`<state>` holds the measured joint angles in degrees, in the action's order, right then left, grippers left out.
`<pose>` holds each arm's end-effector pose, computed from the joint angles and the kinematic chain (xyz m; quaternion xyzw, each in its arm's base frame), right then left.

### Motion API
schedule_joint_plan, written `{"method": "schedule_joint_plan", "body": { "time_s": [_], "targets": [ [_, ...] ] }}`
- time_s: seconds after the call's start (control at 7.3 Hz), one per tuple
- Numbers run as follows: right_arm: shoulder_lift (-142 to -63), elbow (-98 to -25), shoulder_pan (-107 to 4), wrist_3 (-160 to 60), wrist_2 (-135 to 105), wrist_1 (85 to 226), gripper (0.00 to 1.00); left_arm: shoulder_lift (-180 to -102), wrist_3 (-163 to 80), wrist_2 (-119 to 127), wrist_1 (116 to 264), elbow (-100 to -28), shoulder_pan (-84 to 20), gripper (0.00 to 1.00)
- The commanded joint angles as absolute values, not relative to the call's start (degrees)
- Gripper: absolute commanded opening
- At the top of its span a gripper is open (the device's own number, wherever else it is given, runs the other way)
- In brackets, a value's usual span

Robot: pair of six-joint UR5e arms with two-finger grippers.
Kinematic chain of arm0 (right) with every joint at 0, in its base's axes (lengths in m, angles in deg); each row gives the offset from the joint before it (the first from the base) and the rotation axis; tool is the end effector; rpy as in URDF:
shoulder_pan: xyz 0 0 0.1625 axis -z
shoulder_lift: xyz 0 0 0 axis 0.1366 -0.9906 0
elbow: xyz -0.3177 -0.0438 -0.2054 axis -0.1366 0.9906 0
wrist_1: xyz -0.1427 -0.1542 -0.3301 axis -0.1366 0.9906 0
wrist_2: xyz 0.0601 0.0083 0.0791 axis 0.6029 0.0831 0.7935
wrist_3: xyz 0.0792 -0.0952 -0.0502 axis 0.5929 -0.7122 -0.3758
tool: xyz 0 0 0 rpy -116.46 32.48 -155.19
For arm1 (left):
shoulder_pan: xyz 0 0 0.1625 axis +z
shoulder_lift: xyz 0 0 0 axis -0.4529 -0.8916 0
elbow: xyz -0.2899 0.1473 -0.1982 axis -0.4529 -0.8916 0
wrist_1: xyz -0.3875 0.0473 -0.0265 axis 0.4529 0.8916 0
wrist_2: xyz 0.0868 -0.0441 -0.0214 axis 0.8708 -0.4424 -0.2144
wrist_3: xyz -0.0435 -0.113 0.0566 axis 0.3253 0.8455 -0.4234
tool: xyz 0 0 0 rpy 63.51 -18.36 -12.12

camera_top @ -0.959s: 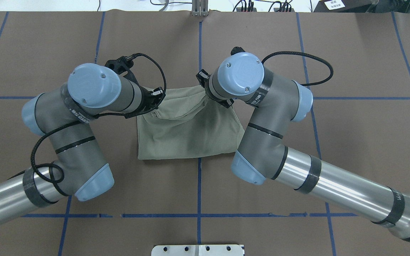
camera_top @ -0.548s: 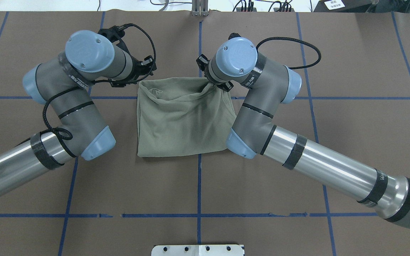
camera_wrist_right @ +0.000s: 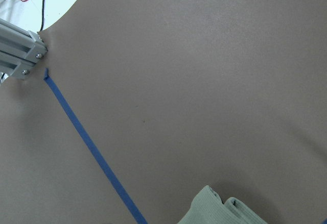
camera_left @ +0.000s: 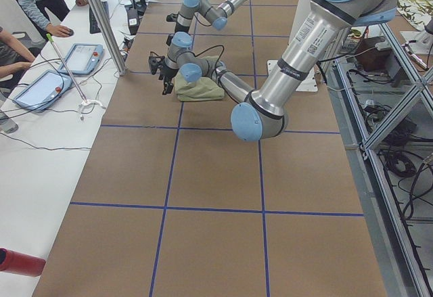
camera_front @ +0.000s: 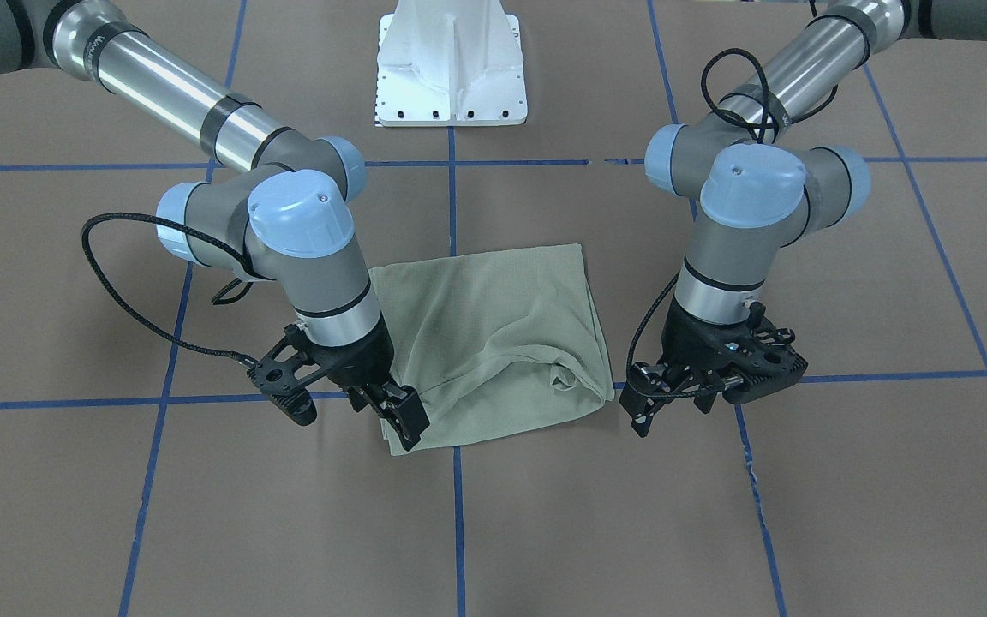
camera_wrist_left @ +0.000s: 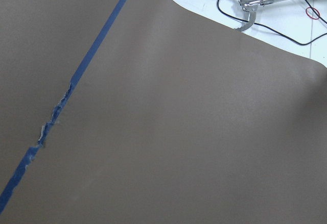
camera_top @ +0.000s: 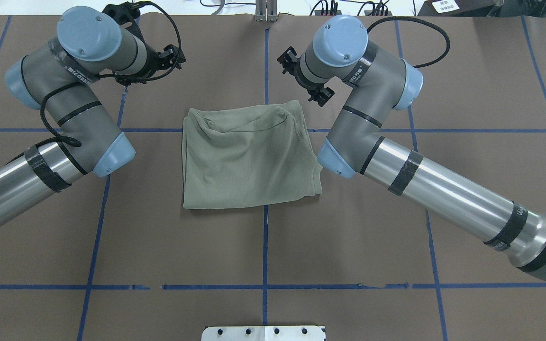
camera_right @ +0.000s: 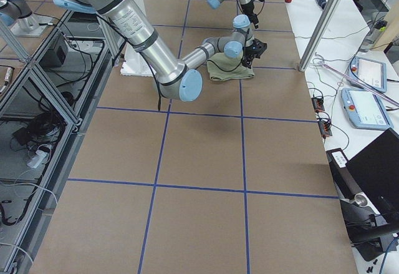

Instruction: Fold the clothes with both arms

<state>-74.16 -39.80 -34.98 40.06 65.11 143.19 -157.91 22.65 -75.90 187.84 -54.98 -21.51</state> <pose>-0.4944 -0.5983 0.2272 0.0044 -0.4697 0.3904 0.7918 0.3939 -0.6047 0.2903 0.1436 0.4306 -0.2400 0.8581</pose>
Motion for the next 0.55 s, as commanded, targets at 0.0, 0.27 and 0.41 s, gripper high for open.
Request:
{"method": "schedule_joint_plan", "body": {
  "time_s": [0.0,0.27,0.41],
  "targets": [
    [-75.34,-41.17,-40.80,30.74,72.56,146.02,1.00,-155.76,14.57,-82.65,188.01,-56.60,-25.78,1.00],
    [-82.17,-48.44,-48.97,8.30,79.35,155.23,1.00,-146.73,1.15,-89.15,186.96,-65.71,-31.66,1.00],
    [-86.56,-50.48,-53.28,-3.56,80.59,157.02,1.00,-142.51,-4.06,-90.05,185.38,-68.71,-34.39,1.00]
  ]
}}
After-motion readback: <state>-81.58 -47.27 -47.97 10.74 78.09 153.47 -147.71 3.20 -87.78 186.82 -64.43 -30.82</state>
